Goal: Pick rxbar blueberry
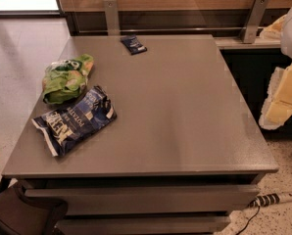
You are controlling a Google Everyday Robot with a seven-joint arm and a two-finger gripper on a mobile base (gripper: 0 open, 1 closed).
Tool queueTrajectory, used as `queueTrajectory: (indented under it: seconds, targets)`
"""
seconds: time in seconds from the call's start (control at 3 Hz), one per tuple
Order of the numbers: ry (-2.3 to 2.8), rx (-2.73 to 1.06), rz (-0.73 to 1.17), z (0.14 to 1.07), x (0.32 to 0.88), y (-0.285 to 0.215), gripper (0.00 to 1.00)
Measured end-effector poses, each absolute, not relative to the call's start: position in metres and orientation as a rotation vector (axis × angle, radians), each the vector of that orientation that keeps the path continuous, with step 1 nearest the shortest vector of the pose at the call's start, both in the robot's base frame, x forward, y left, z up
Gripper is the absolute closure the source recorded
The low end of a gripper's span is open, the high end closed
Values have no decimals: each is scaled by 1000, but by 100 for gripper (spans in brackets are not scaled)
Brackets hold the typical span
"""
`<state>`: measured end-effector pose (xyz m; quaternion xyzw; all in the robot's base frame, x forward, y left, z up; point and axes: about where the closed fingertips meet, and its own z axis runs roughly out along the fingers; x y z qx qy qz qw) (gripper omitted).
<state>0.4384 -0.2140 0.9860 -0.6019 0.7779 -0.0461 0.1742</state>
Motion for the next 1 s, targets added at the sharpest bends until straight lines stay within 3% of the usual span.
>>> queueTrajectory:
  seconds: [1.0]
  targets:
    - [2224, -1540, -117, 987, 469, -202, 0]
